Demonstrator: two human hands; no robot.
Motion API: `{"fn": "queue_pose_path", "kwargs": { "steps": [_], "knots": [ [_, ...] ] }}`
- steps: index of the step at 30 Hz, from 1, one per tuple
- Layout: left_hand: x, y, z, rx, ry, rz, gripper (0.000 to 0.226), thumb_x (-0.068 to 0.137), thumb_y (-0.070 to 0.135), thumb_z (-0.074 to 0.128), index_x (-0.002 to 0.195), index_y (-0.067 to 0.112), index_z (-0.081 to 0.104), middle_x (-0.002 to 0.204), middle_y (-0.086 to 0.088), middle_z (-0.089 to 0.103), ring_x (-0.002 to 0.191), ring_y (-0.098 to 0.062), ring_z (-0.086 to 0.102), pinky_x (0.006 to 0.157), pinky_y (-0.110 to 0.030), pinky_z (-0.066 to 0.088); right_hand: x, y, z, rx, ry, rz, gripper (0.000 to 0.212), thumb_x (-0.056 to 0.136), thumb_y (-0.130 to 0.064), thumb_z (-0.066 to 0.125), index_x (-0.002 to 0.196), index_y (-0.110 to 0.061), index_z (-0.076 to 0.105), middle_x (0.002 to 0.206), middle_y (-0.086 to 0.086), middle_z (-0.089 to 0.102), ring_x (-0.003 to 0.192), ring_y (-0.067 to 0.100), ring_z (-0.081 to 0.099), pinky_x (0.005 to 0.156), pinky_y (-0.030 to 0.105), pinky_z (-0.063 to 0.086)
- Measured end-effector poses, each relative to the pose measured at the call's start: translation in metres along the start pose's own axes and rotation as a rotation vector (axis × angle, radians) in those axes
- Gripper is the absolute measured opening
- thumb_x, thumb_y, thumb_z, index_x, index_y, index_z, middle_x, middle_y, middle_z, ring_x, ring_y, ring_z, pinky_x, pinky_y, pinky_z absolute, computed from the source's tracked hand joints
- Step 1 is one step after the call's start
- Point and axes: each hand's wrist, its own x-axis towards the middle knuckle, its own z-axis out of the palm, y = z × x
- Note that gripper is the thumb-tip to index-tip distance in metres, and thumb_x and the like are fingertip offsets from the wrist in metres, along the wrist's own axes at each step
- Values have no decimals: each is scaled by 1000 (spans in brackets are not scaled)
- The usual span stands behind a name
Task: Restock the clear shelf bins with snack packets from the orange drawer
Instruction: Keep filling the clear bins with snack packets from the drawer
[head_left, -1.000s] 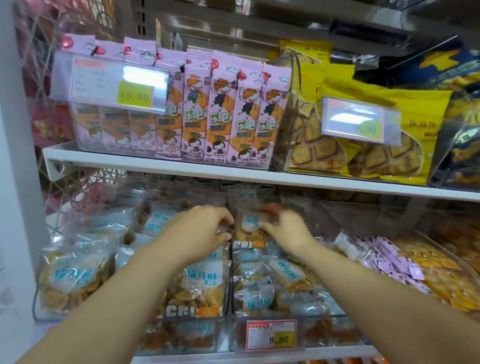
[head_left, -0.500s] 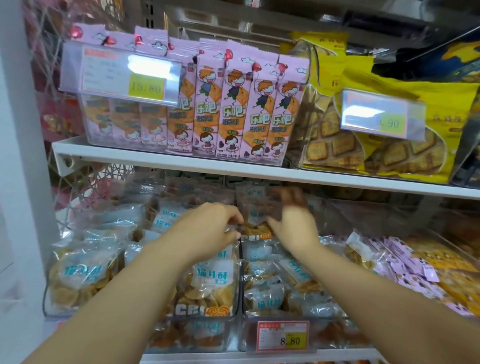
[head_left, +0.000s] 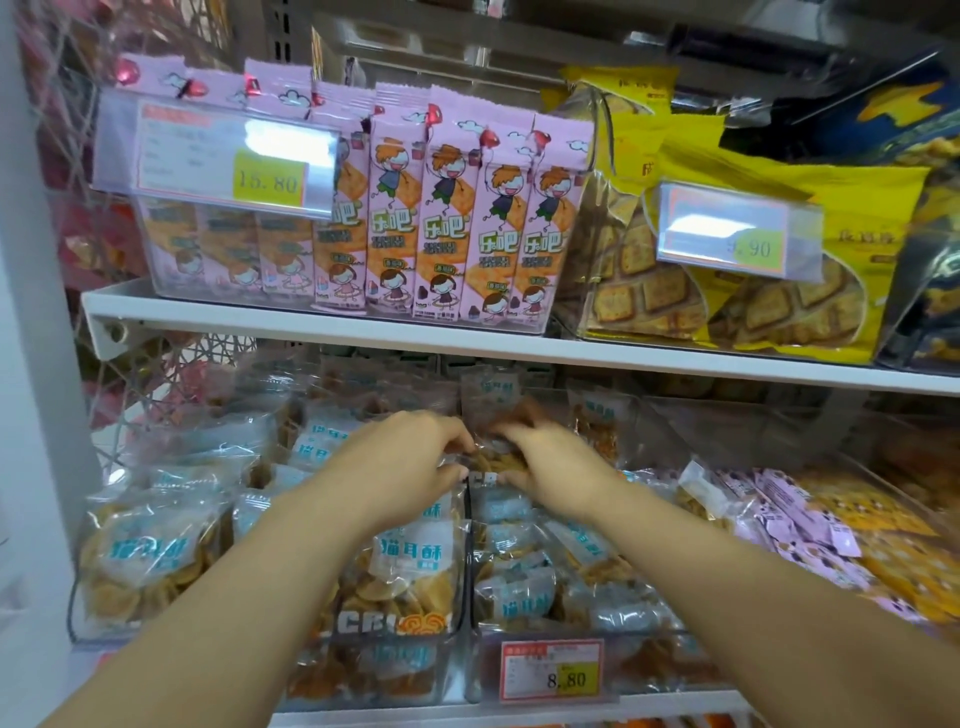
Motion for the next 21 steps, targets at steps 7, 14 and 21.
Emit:
{"fn": "queue_pose_path", "kwargs": {
  "steps": [7,14,21],
  "knots": [
    [-1,1,-1,19,-4,2,29,95,34,54,123,33,56,128,9,57,114,-13,53,94,-35,47,-30,47,-47,-312,-178,317,37,89,-48,53,116,-22,56,114,2,63,107,24,59,82,33,47],
    [-3,3,-3,28,-14,13,30,95,33,54,125,33,54,129,8,56,114,-14,52,94,-35,47,-32,68,-33,25,-195,399,10,87,-20,60,85,-29,61,108,0,68,95,15,62,86,26,49],
    [-4,9,-5,64,40,80,28,95,36,52,123,36,54,126,11,54,120,-15,46,100,-35,37,-45,48,-54,142,147,228,28,91,-19,60,119,-13,64,108,3,67,100,19,61,79,22,40]
  ]
}}
